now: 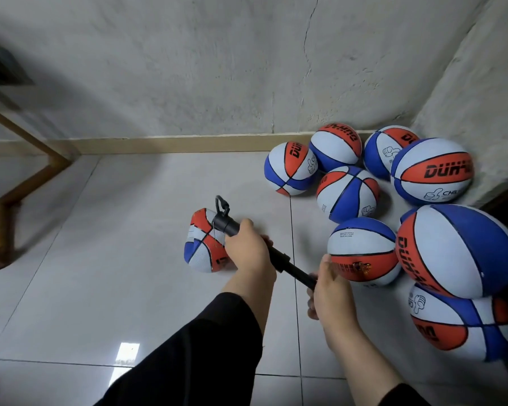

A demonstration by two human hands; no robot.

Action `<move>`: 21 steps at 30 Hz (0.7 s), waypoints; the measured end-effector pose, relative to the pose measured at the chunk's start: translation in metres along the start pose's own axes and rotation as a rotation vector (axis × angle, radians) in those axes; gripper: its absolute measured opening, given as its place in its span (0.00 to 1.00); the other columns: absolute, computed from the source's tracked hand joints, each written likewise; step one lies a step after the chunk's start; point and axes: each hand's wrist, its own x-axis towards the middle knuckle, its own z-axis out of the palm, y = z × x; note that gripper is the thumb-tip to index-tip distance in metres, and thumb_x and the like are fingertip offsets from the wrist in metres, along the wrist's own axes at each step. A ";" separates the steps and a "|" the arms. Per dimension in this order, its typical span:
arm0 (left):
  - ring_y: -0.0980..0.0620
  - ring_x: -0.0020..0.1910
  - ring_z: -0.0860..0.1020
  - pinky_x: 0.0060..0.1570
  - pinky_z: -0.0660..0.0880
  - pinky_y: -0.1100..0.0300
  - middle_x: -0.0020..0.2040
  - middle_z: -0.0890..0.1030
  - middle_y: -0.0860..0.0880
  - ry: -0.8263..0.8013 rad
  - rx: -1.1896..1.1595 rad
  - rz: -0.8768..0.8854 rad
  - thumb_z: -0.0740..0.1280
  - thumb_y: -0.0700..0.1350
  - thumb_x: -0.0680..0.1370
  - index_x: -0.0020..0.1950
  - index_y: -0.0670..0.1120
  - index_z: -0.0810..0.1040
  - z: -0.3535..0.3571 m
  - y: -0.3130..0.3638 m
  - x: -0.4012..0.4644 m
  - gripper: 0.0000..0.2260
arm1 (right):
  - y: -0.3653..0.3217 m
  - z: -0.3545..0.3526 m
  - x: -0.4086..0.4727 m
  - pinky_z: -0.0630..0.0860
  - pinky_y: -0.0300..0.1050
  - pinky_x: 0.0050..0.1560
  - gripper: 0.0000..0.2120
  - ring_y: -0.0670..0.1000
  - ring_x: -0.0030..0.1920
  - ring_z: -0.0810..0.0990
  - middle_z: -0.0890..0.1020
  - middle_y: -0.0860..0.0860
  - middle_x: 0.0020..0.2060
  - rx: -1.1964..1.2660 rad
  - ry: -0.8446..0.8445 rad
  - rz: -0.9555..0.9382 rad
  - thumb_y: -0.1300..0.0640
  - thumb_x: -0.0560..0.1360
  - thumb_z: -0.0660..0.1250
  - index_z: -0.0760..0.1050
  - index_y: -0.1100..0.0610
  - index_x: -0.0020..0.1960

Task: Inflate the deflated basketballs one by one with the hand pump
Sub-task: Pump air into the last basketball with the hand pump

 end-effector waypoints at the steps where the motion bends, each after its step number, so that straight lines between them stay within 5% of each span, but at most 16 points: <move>1: 0.49 0.28 0.75 0.33 0.74 0.59 0.32 0.76 0.45 0.003 -0.006 0.000 0.63 0.45 0.80 0.58 0.37 0.76 0.000 -0.003 -0.003 0.13 | -0.003 0.004 0.000 0.71 0.47 0.31 0.30 0.55 0.25 0.72 0.75 0.56 0.29 -0.012 -0.011 -0.004 0.38 0.85 0.50 0.77 0.61 0.44; 6: 0.49 0.25 0.74 0.35 0.73 0.57 0.29 0.76 0.46 0.010 -0.041 0.009 0.63 0.44 0.78 0.56 0.36 0.76 -0.001 -0.013 -0.015 0.13 | -0.021 0.022 0.005 0.78 0.52 0.34 0.30 0.58 0.30 0.76 0.77 0.56 0.31 -0.124 -0.030 -0.068 0.37 0.84 0.50 0.75 0.59 0.39; 12: 0.48 0.28 0.76 0.34 0.75 0.57 0.33 0.77 0.44 0.000 -0.003 0.011 0.65 0.45 0.78 0.52 0.41 0.76 -0.001 -0.004 -0.005 0.08 | -0.014 0.018 0.000 0.70 0.44 0.29 0.30 0.55 0.27 0.71 0.76 0.55 0.29 -0.061 -0.032 -0.019 0.36 0.82 0.52 0.76 0.59 0.39; 17: 0.50 0.28 0.76 0.30 0.75 0.60 0.34 0.77 0.45 0.039 -0.033 0.002 0.66 0.48 0.80 0.56 0.42 0.79 -0.007 0.014 0.016 0.11 | -0.005 0.010 0.004 0.69 0.50 0.38 0.42 0.55 0.31 0.72 0.76 0.52 0.28 -0.050 0.026 -0.066 0.21 0.62 0.49 0.78 0.57 0.41; 21: 0.48 0.28 0.76 0.34 0.75 0.57 0.34 0.77 0.44 0.021 0.008 0.016 0.64 0.47 0.79 0.53 0.41 0.76 -0.001 0.002 0.000 0.09 | -0.004 0.017 0.005 0.73 0.51 0.40 0.39 0.56 0.35 0.75 0.77 0.53 0.32 -0.108 0.003 -0.098 0.24 0.72 0.48 0.78 0.57 0.42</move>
